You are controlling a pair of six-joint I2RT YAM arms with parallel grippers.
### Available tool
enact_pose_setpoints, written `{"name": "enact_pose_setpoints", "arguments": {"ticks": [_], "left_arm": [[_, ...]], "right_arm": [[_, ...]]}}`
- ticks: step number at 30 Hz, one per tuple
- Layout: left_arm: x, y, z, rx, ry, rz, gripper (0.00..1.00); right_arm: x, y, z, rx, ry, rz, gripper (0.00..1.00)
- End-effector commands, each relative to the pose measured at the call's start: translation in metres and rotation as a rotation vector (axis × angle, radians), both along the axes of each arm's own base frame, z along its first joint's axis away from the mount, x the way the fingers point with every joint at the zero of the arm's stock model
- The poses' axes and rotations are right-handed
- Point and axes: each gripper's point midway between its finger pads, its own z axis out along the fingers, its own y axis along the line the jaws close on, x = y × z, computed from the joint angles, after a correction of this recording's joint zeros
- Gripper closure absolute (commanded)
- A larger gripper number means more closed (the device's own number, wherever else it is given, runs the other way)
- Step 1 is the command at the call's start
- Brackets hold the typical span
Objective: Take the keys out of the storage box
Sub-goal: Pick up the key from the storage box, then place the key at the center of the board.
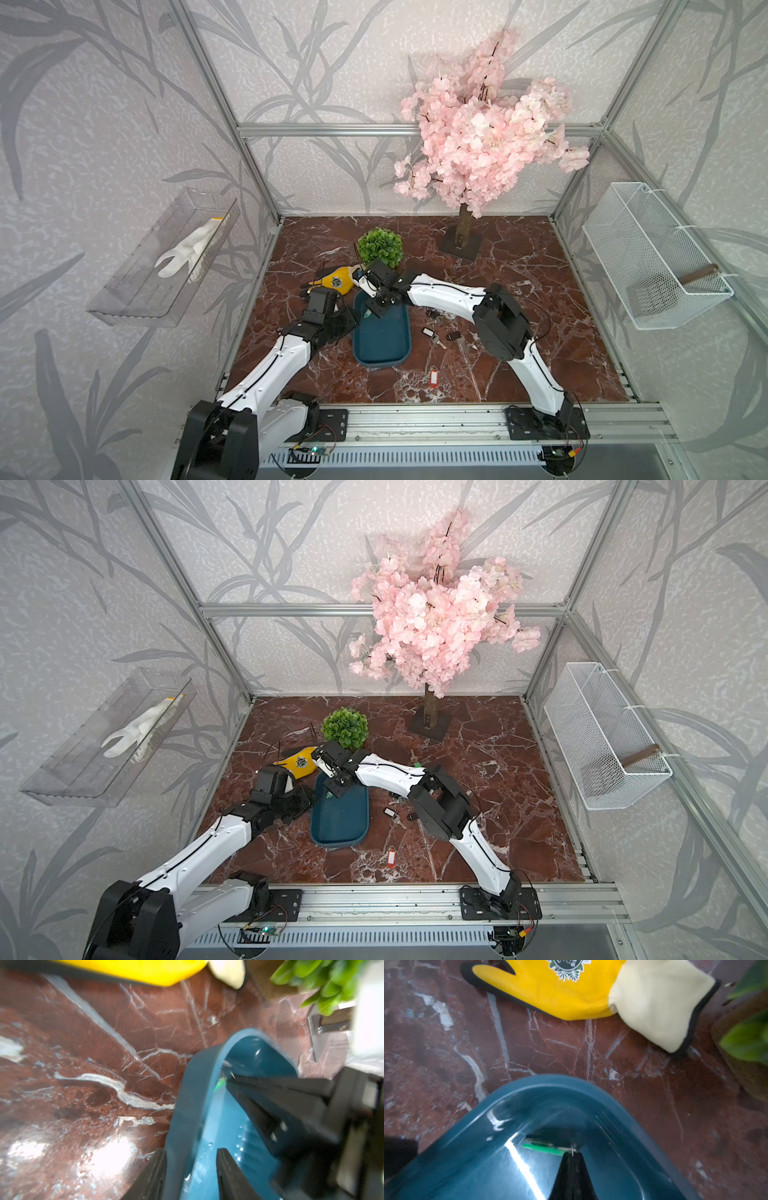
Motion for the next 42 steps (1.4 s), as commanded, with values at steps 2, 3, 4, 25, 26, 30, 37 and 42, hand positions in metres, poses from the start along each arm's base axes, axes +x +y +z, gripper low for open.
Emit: {"name": "enact_pose_setpoints", "arguments": {"ticks": [2, 3, 4, 25, 26, 30, 37, 42], "left_arm": [[0.005, 0.015, 0.029, 0.058, -0.095, 0.040, 0.37], [0.005, 0.018, 0.034, 0.066, -0.113, 0.052, 0.32], [0.005, 0.022, 0.039, 0.079, -0.132, 0.070, 0.27], [0.016, 0.056, 0.048, 0.184, -0.222, 0.210, 0.00], [0.018, 0.056, 0.048, 0.186, -0.219, 0.209, 0.00], [0.023, 0.055, 0.048, 0.192, -0.215, 0.199, 0.00], [0.024, 0.053, 0.040, 0.192, -0.186, 0.190, 0.00], [0.023, 0.053, 0.038, 0.190, -0.182, 0.193, 0.00]], "right_arm": [[-0.013, -0.018, 0.069, 0.079, -0.064, -0.004, 1.00], [-0.017, -0.025, 0.076, 0.083, -0.069, -0.008, 1.00], [-0.021, -0.033, 0.086, 0.089, -0.078, -0.013, 1.00], [-0.153, -0.245, 0.100, -0.017, 0.178, -0.429, 1.00], [-0.160, -0.251, 0.093, -0.025, 0.208, -0.451, 1.00], [-0.180, -0.267, 0.072, -0.040, 0.299, -0.522, 1.00], [-0.204, -0.276, 0.031, -0.076, 0.432, -0.570, 1.00], [-0.207, -0.273, 0.010, -0.102, 0.471, -0.574, 1.00]]}}
